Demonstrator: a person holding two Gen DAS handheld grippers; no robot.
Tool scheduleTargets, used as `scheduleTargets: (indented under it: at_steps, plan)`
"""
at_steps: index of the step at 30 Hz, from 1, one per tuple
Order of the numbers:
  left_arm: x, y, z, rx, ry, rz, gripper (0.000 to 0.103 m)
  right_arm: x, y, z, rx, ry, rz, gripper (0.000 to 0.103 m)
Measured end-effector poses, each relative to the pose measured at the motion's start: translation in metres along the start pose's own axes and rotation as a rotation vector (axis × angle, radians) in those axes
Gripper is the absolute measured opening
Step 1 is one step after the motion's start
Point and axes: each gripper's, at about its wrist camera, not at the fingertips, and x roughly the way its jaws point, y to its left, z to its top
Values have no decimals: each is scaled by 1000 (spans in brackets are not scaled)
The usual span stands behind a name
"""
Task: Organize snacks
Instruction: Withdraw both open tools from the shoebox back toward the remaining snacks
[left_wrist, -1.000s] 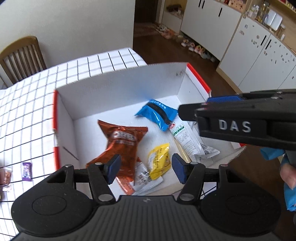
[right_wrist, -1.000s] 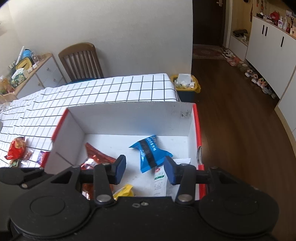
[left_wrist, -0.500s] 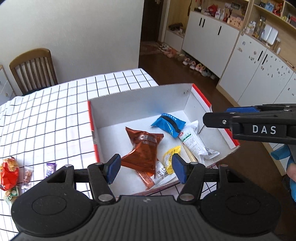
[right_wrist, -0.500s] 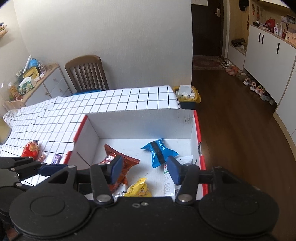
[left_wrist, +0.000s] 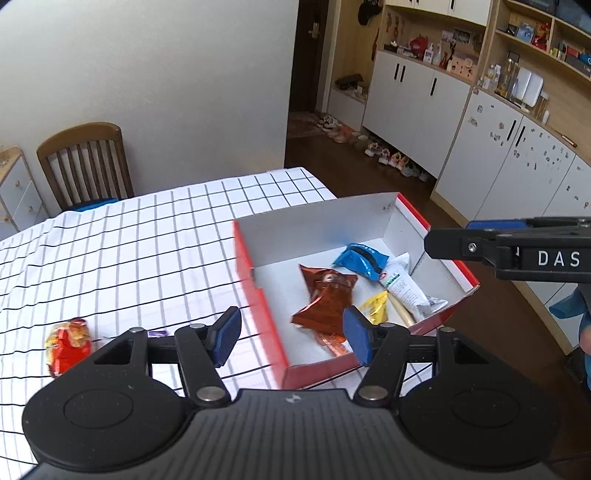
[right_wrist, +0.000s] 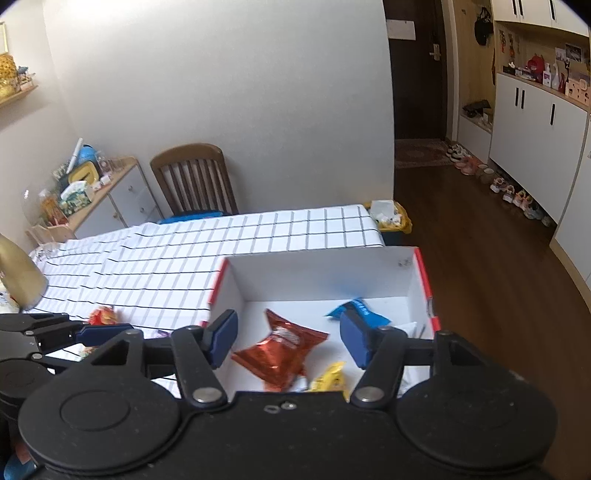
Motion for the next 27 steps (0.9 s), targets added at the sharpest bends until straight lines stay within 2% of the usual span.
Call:
scheduleTargets:
  at_steps: [6, 11, 14, 16, 21, 23, 25, 27]
  plan:
    - [-24, 32, -10, -24, -36, 0, 60, -5, 21, -9, 33, -14, 24, 65]
    - [-42, 60, -20, -49, -67, 26, 60, -10, 47, -20, 21, -36, 53, 74]
    - [-50, 81, -27, -74, -84, 37, 66, -12, 65, -24, 5, -50, 76, 80]
    - [-53, 93, -31, -82, -95, 55, 66, -12, 77, -28, -4, -60, 95, 85]
    - [-62, 121, -45, -97, -119, 85, 66, -10, 110, -34, -39, -78, 128, 89]
    - [-65, 131, -50, -104, -126, 92, 71, -7, 122, -36, -55, -79, 142, 90]
    - [-69, 142, -56, -114, -140, 102, 76, -4, 135, -38, -68, -80, 149, 98]
    - [-72, 153, -61, -123, -146, 108, 77, -2, 146, -40, -72, -86, 156, 100]
